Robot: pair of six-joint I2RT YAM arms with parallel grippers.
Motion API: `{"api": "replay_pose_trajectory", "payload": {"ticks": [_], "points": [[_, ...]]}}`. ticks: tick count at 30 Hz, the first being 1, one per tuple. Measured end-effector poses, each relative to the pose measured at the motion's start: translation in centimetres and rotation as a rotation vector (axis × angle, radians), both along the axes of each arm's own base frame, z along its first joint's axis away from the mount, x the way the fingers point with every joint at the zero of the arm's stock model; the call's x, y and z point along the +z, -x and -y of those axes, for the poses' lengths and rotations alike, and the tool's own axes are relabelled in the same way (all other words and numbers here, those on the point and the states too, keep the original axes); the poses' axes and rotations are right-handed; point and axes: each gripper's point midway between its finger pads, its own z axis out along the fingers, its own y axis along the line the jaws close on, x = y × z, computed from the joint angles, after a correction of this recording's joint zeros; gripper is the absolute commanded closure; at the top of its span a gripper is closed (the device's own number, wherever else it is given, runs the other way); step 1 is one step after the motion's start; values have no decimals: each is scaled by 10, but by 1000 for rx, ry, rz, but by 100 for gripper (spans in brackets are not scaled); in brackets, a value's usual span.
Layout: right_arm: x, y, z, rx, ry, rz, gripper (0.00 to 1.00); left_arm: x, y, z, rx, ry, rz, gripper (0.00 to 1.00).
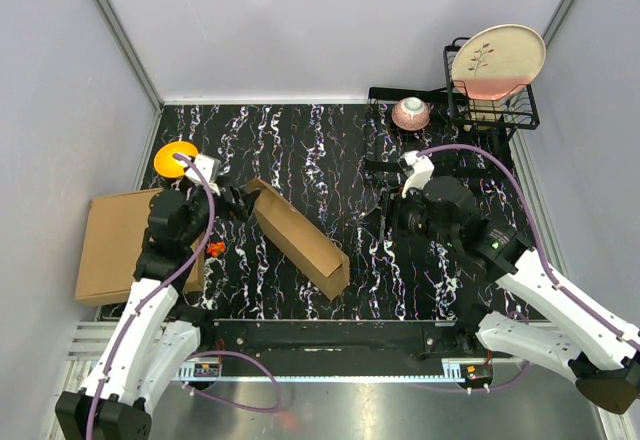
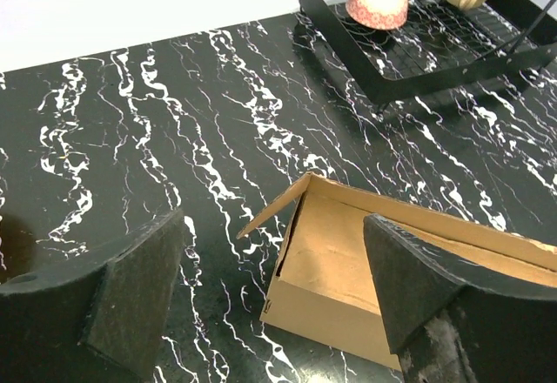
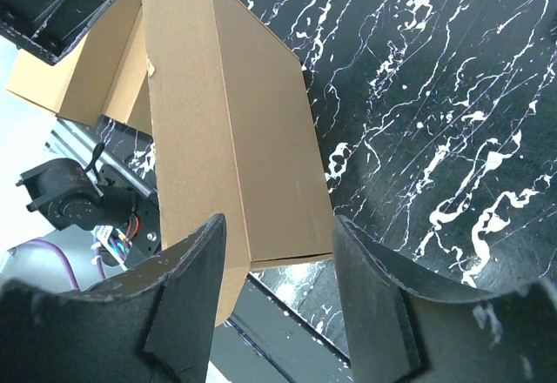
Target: Fold the paper box
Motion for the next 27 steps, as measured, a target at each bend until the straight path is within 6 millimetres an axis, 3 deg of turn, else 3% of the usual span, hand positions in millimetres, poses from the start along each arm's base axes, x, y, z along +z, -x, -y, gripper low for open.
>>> {"api": "replay_pose_trajectory", "payload": {"ticks": [7,11,21,27], "points": [[1,0,1,16,15,26,41,-30,-7,9,-76,-24,-100,21],[4,2,3,20,12,40,41,-37,-7,14,-116,-27,-124,22],[2,2,2,32,21,45,41,-36,-23,17,-142,-46,-110,23],[0,1,2,33,29,40,41,-30,-31,17,-142,-57,-84,33]]}}
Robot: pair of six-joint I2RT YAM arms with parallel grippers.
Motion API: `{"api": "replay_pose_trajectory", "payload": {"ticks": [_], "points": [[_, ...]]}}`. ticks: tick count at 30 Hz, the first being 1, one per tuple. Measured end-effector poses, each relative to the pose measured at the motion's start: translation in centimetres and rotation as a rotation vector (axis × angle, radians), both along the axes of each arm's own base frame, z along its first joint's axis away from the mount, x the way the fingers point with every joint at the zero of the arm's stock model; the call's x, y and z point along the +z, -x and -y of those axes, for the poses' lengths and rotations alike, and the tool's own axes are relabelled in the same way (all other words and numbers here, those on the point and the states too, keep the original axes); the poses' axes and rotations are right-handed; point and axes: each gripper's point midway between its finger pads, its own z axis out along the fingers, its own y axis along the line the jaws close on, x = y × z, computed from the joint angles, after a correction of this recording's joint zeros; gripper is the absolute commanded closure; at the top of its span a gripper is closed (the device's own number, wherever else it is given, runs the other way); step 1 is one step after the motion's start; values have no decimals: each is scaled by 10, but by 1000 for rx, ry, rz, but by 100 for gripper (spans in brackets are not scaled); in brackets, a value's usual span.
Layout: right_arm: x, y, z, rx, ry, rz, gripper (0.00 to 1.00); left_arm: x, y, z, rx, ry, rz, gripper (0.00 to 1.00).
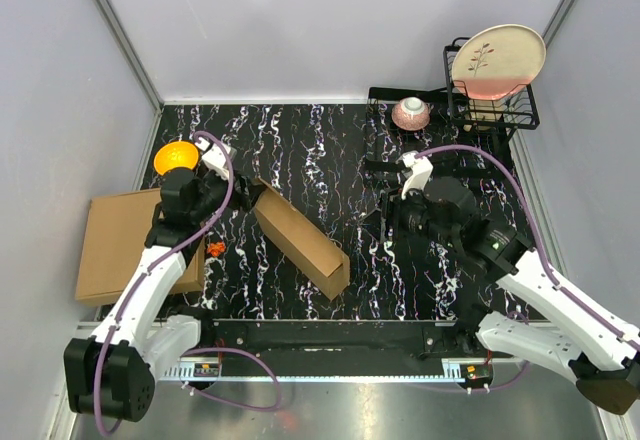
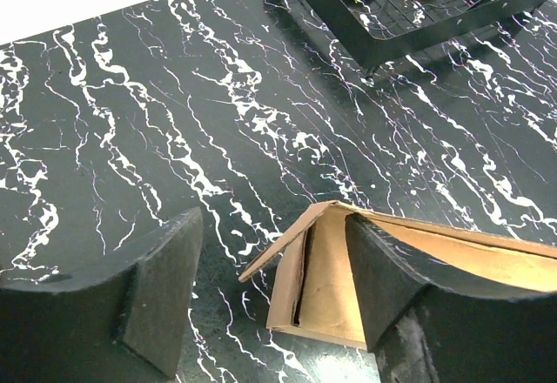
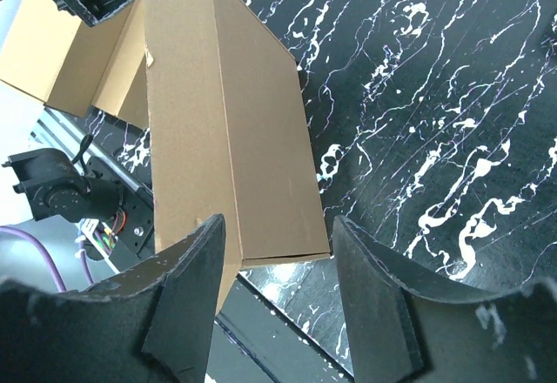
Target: Fold the paper box
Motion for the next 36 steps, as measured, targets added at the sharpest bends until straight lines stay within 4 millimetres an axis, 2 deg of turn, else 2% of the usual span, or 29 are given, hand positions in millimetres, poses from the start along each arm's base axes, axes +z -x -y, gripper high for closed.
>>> {"api": "replay_pose_trajectory", "payload": {"ticks": [8,11,12,14,20,25,36], "points": [[-8,-2,-2,3,22,-13,41,0,0,1,-10,-2,3,45],[-9,-2,-2,4,24,-12,42,1,0,2,-16,0,6,63],[-9,-2,-2,3,23,-13,42,1,0,2,-17,2,5,79],[-8,-2,-2,3,23,-12,42,1,1,3,-22,6,3,87],[-5,-1,-1,3,12,-7,42,0,4,3,-22,9,10,89],[-5,-1,-1,2,9,-8,43,0,8,5,-26,12,15,100],[2,1,3,-11,-10,6,42,-2,24,19,-45,61,33,100]]}}
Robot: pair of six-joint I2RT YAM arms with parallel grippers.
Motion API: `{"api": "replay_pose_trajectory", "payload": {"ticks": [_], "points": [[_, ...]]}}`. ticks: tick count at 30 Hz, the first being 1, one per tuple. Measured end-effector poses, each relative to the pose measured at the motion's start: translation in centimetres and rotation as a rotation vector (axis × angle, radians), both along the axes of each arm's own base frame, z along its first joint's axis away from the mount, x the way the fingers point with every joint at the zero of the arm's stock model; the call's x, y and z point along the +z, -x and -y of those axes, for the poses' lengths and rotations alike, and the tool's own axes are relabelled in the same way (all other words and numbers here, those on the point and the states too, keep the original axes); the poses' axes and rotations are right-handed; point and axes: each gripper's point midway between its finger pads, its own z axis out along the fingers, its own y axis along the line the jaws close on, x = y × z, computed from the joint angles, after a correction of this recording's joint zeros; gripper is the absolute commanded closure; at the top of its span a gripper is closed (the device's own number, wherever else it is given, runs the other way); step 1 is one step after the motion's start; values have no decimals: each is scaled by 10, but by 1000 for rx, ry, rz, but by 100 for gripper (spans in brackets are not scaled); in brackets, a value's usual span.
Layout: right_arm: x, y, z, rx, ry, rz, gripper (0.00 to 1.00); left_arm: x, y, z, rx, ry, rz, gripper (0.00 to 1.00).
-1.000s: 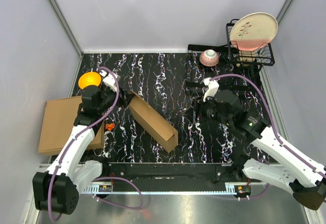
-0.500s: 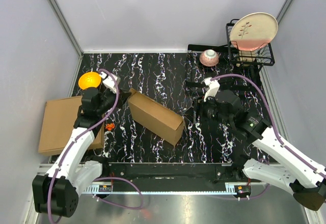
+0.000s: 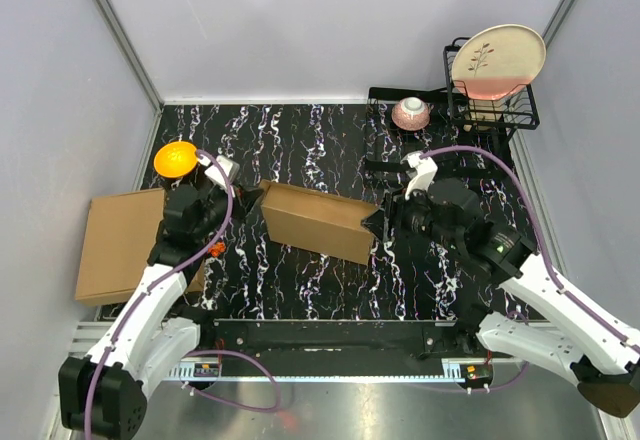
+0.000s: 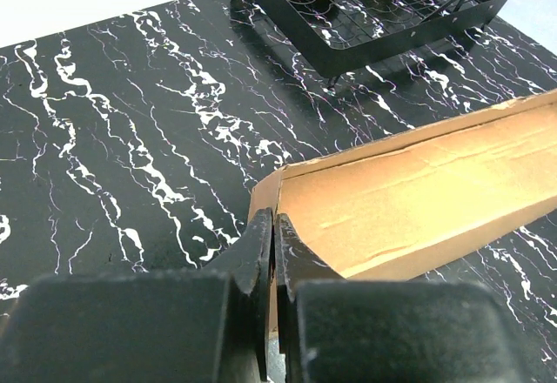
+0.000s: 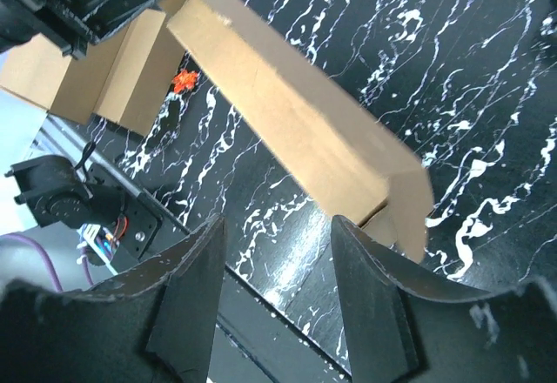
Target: Fold the paper box
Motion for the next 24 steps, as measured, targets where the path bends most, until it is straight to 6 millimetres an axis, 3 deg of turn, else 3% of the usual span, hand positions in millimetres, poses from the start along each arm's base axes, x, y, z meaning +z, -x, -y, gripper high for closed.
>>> {"api": "replay_pose_trajectory", "payload": {"ticks": [9,16,20,24], "points": [[8,-15,34,-148,104,66,39,1,9,11,14,-9,15,100],[7,-1,50,-142,128,72,38,1,9,11,42,-26,21,100],[-2,2,49,-125,154,46,41,1,8,10,46,-29,22,100],[-24,1,45,-102,210,-7,43,0,8,10,52,-31,21,100]]}}
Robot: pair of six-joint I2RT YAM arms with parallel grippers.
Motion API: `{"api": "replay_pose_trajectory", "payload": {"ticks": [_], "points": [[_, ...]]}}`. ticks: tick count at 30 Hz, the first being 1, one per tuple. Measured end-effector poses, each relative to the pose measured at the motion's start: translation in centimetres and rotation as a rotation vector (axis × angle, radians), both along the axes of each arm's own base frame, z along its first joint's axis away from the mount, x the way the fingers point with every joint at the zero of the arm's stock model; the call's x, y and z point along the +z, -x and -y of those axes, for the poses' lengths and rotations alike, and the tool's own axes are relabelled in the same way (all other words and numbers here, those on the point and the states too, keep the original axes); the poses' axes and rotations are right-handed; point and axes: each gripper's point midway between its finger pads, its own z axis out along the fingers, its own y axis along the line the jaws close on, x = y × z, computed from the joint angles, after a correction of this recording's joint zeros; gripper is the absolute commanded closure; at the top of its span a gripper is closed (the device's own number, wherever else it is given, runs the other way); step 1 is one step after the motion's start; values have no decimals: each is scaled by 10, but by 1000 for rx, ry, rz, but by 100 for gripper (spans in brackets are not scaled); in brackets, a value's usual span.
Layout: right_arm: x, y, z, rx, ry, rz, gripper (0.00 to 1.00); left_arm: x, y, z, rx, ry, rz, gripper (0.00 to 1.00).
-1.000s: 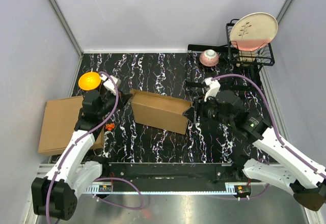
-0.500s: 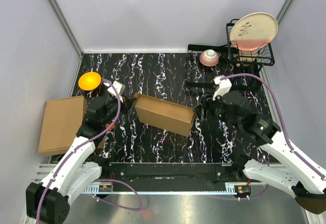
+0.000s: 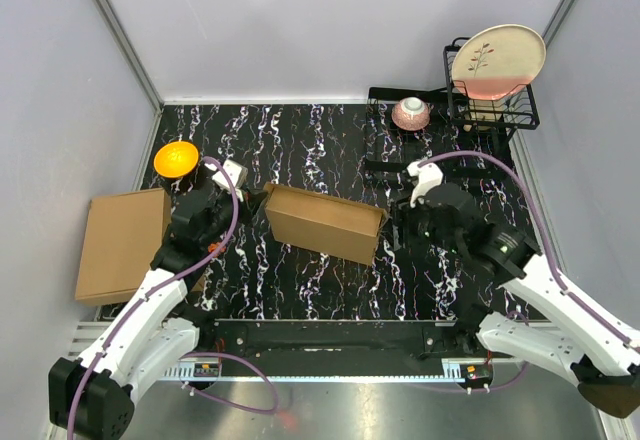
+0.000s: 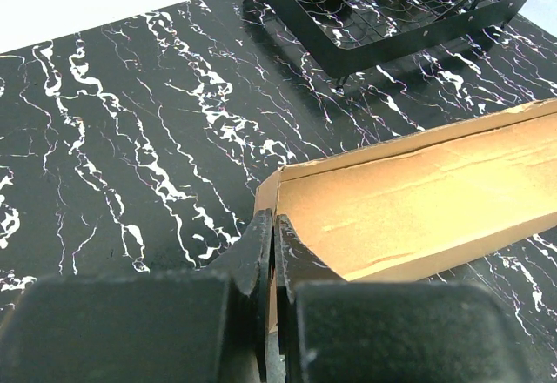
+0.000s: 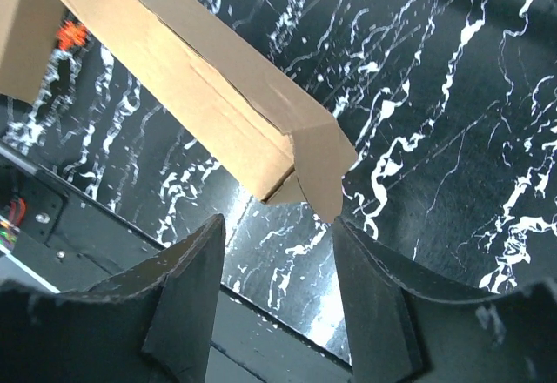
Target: Fold the paper box
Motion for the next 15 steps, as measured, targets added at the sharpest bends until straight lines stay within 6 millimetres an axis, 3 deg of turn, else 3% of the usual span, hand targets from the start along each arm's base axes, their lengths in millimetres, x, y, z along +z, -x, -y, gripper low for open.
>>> {"api": "replay_pose_trajectory", "payload": {"ticks": [6,12,15], "points": [[-29,0,-2,10,60,-61,48,-1,0,-1,4,-4,0,100],[-25,-12,3,-39,71,-12,50,-1,0,0,2,-5,0,100],[-22,-19,3,-56,77,15,56,-1,0,1,0,-5,0,100]]}}
